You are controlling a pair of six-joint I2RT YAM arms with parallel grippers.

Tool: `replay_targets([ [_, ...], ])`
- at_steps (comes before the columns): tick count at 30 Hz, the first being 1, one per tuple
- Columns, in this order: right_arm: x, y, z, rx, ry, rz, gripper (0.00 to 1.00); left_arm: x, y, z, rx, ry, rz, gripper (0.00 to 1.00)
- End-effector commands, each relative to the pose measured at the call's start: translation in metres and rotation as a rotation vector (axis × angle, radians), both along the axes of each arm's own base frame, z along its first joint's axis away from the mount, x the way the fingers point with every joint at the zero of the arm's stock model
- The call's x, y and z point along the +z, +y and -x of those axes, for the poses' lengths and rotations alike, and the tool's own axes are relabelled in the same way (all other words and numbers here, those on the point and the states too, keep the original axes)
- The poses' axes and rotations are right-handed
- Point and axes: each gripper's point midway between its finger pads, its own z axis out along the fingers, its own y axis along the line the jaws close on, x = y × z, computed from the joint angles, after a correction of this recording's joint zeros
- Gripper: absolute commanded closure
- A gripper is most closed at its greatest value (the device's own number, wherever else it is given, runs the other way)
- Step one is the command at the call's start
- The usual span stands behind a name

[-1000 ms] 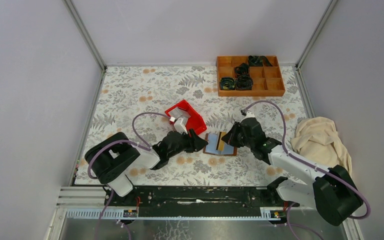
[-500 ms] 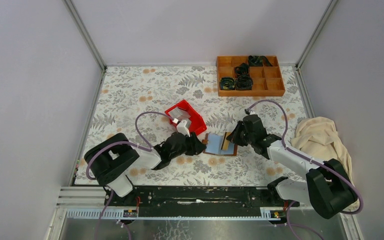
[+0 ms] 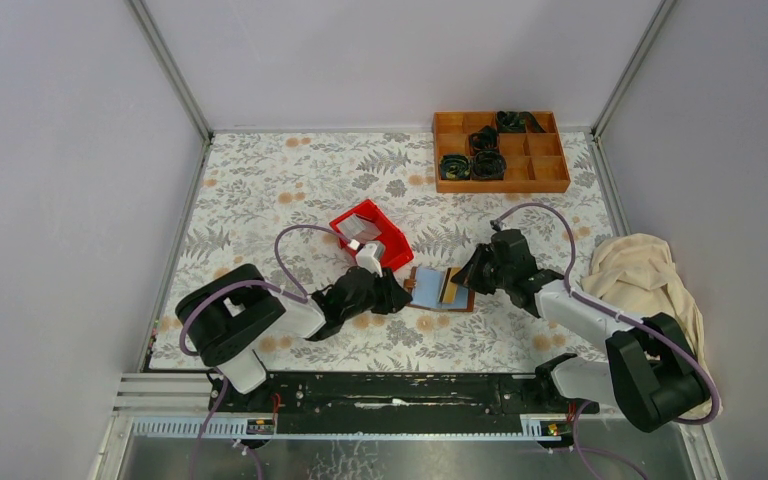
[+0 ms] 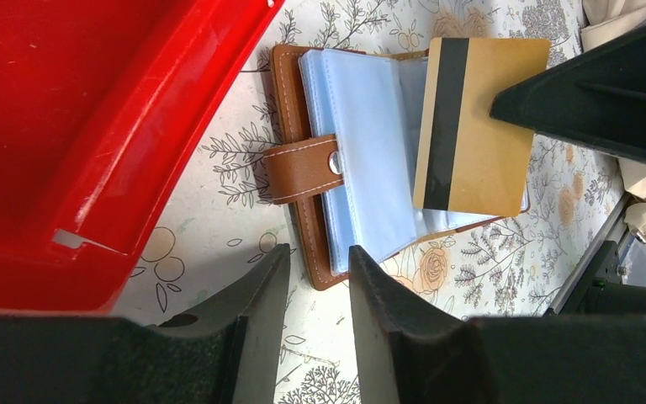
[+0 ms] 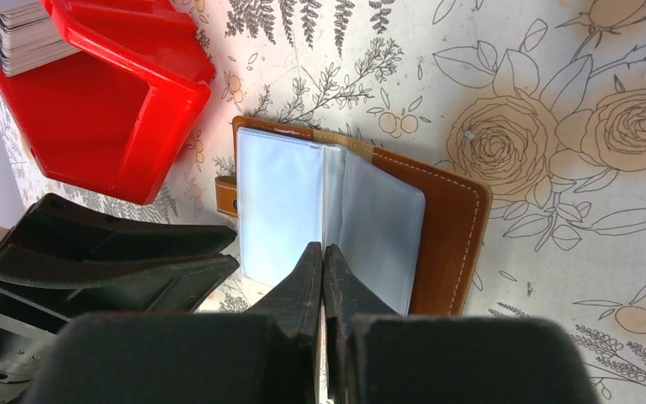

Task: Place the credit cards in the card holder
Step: Insert the credit card into the card holder.

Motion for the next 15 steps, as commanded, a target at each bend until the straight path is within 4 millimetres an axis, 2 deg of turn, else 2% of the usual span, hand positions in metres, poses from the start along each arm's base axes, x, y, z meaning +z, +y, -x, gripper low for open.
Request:
replay_targets([
  [1,0.012,0.004,-0.001,0.014,-0.029,-0.051,1.0,-0.005,0.0,-0.002,0.006,-0.02,-0.023,0.62],
  [15,-0.005,0.004,0.008,0.016,0.027,-0.083,1.0,-0.009,0.001,0.001,0.011,-0.019,-0.052,0.64],
])
